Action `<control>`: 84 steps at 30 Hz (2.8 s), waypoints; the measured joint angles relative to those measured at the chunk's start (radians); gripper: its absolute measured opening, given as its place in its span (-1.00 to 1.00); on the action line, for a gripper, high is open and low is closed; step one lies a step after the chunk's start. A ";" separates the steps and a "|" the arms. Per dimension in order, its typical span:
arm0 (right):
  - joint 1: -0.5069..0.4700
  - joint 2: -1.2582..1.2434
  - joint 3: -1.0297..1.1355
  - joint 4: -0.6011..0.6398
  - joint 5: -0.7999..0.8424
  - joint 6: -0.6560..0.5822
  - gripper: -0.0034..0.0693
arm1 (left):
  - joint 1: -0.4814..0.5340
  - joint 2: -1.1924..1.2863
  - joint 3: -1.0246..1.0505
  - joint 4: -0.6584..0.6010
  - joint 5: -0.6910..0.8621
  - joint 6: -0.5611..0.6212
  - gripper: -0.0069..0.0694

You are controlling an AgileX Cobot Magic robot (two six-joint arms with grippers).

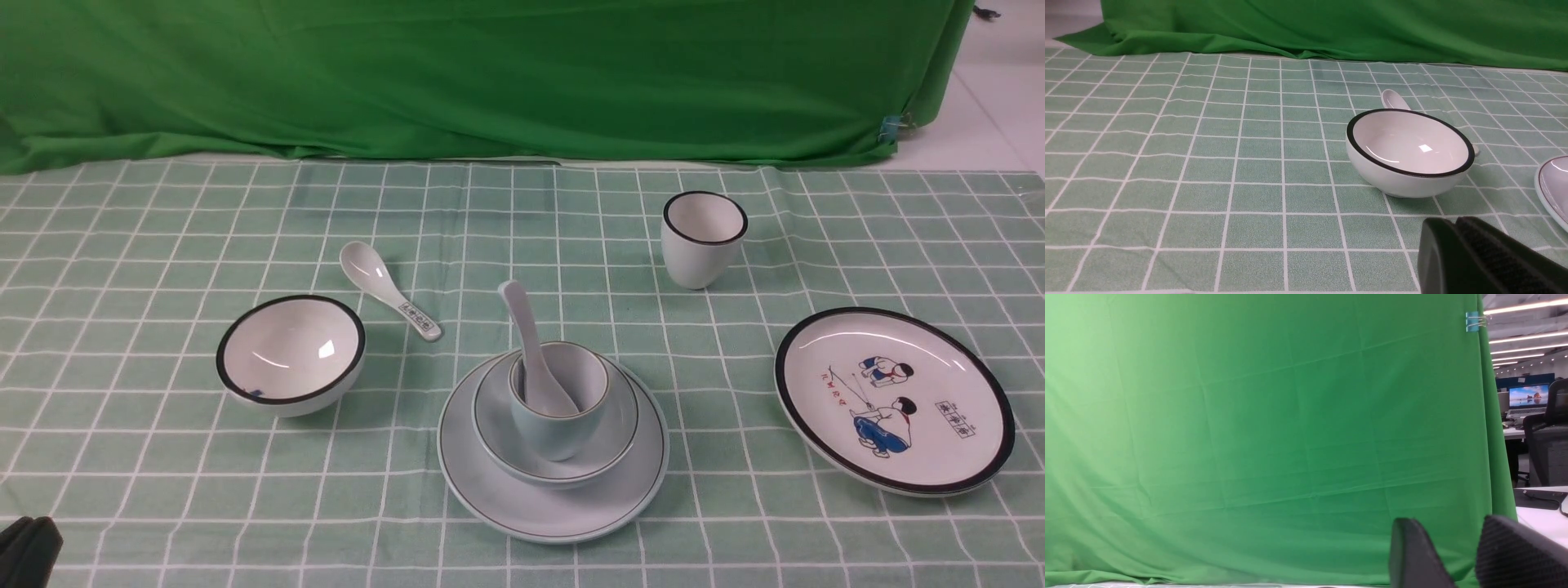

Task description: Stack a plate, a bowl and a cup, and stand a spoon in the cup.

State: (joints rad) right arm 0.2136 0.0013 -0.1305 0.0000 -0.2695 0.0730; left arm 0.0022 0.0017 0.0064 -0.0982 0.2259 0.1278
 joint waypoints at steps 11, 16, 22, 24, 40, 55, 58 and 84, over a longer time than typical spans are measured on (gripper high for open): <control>0.000 0.000 0.000 0.000 0.000 0.000 -0.15 | 0.000 0.000 0.000 0.004 0.000 0.000 -0.78; 0.000 0.000 0.000 0.000 0.022 -0.023 -0.15 | 0.000 0.000 0.000 0.006 0.000 0.000 -0.77; -0.061 -0.001 0.002 0.000 0.331 -0.267 -0.15 | 0.000 0.000 0.000 0.007 0.000 0.000 -0.77; -0.115 -0.001 0.020 0.000 0.433 -0.334 -0.15 | 0.000 0.000 0.000 0.007 0.000 0.000 -0.77; -0.248 -0.001 0.137 0.000 0.506 -0.270 -0.15 | 0.000 0.000 0.000 0.011 0.001 0.000 -0.77; -0.248 -0.001 0.137 0.000 0.506 -0.269 -0.15 | 0.000 0.000 0.000 0.015 0.001 0.000 -0.77; -0.248 -0.001 0.137 0.000 0.505 -0.269 -0.15 | 0.000 0.000 0.000 0.015 0.001 0.000 -0.77; -0.248 -0.001 0.137 0.000 0.505 -0.269 -0.15 | 0.000 0.000 0.000 0.015 0.001 0.000 -0.77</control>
State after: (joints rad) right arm -0.0344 0.0005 0.0066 0.0000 0.2352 -0.1956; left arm 0.0022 0.0017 0.0064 -0.0831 0.2270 0.1278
